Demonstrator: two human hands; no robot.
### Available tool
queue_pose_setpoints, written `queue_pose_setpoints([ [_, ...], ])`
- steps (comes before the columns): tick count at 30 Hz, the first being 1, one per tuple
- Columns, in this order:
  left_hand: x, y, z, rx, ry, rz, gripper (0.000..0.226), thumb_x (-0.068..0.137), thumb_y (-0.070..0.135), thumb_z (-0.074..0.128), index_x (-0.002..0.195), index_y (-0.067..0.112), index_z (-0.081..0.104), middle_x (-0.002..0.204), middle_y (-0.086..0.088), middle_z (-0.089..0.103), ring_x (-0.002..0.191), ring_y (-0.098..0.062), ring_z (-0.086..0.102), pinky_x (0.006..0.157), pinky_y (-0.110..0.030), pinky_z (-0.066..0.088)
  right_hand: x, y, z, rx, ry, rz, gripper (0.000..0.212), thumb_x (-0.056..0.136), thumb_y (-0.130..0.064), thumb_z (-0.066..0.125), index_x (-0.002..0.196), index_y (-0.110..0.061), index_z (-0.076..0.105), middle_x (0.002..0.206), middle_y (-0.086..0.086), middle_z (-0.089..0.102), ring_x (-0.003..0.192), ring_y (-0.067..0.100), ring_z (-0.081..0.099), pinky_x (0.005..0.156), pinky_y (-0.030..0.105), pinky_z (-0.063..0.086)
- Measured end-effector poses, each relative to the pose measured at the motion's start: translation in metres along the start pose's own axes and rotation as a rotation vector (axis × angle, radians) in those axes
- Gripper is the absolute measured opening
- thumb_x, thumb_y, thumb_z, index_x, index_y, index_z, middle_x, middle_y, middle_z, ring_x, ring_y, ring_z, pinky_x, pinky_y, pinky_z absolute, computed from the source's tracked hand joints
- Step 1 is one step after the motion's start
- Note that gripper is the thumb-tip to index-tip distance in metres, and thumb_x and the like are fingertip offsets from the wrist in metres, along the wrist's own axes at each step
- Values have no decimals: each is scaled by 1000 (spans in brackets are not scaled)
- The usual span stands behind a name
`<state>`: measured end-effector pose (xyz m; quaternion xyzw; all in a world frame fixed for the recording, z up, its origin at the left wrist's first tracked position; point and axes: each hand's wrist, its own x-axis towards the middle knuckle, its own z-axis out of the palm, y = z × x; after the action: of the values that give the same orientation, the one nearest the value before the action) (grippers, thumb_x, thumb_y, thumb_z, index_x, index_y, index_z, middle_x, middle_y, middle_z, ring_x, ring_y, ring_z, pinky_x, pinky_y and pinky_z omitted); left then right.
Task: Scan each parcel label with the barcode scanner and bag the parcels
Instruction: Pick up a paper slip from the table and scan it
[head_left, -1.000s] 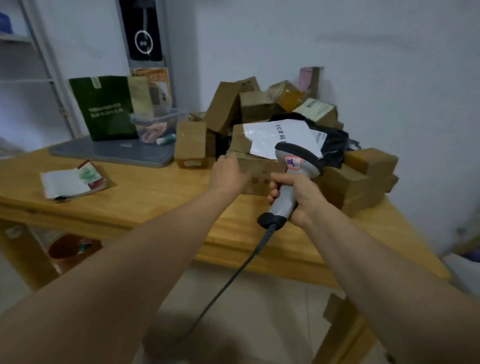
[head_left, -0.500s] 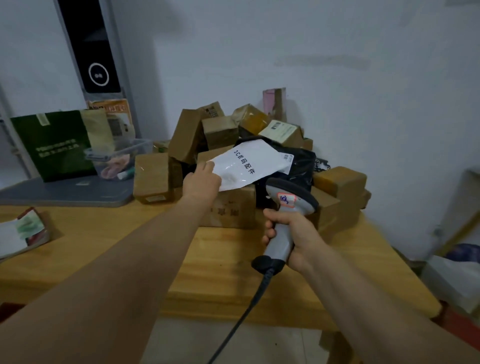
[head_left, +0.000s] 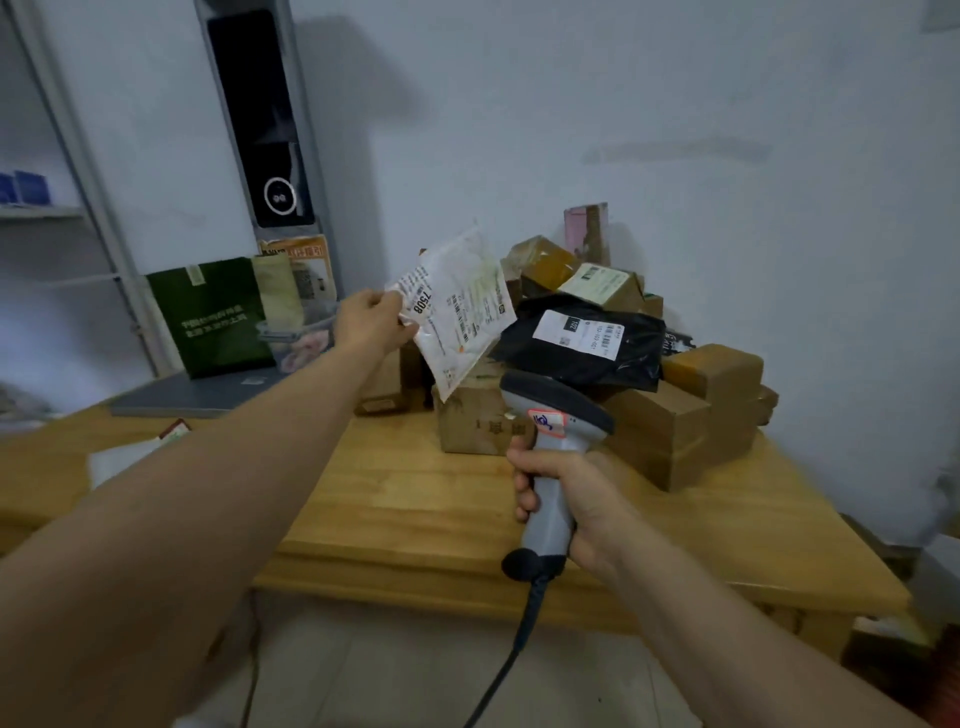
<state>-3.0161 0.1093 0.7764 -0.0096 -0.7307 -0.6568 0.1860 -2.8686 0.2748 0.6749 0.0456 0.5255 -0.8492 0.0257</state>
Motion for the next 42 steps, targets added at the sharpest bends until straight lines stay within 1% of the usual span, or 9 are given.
queue_pose_setpoints([
  [4, -18, 6, -44, 54, 22, 34, 11, 89, 12, 67, 99, 10, 65, 91, -6, 65, 84, -17, 66, 72, -24, 58, -15, 7, 27, -15, -41, -9, 12, 80, -1, 66, 80, -10, 59, 55, 6, 53, 40, 14, 45, 44, 25, 42],
  [7, -27, 7, -75, 138, 49, 56, 17, 89, 10, 66, 105, 5, 67, 96, -11, 67, 89, -22, 66, 71, -25, 58, -26, 15, 46, -150, -65, -37, 12, 81, -3, 68, 79, -9, 59, 55, 6, 55, 40, 14, 46, 44, 25, 42],
  [11, -36, 11, -111, 278, 40, 40, 22, 93, 13, 61, 114, 8, 65, 99, -8, 67, 81, -17, 66, 53, -21, 53, -37, 23, 69, -288, -111, -74, 17, 82, 1, 67, 78, -10, 55, 51, 6, 54, 37, 14, 45, 41, 22, 41],
  [16, -44, 16, -148, 339, 59, 42, 21, 95, 14, 58, 114, 9, 63, 97, -3, 65, 82, -13, 63, 59, -18, 46, -42, 37, 94, -380, -124, -36, 22, 82, 1, 67, 68, -10, 53, 49, 6, 52, 38, 16, 44, 41, 24, 40],
  [23, -46, 24, -175, 402, 121, 80, 13, 96, 14, 57, 107, 13, 64, 96, -4, 64, 65, -6, 52, 66, -20, 45, -45, 44, 108, -651, -81, -133, 12, 82, -5, 67, 78, -10, 57, 60, 6, 56, 43, 15, 49, 44, 26, 44],
  [27, -46, 34, -185, 424, 130, 38, 26, 94, 12, 60, 119, 7, 64, 106, -7, 64, 81, -16, 59, 74, -27, 47, -43, 51, 111, -952, -41, -341, 11, 76, -14, 66, 80, -19, 57, 73, 2, 62, 68, 22, 61, 63, 38, 55],
  [31, -49, 40, -194, 483, 101, -17, 29, 93, 11, 61, 122, 5, 62, 108, -9, 62, 84, -17, 57, 74, -27, 47, -50, 54, 117, -1146, -94, -450, 23, 78, -19, 66, 100, -21, 58, 97, 0, 67, 92, 20, 62, 75, 34, 54],
  [36, -53, 40, -204, 553, 93, -53, 33, 91, 10, 62, 124, 4, 61, 116, -12, 63, 80, -15, 58, 59, -26, 47, -51, 60, 126, -1216, -134, -488, 23, 76, -19, 64, 98, -18, 58, 94, 1, 67, 88, 20, 62, 74, 38, 56],
  [42, -54, 37, -216, 550, 105, -75, 32, 91, 11, 62, 122, 3, 61, 121, -14, 62, 93, -20, 58, 79, -29, 47, -49, 67, 130, -1264, -209, -538, 16, 75, -18, 63, 88, -18, 54, 85, 2, 64, 83, 22, 62, 72, 40, 55],
])
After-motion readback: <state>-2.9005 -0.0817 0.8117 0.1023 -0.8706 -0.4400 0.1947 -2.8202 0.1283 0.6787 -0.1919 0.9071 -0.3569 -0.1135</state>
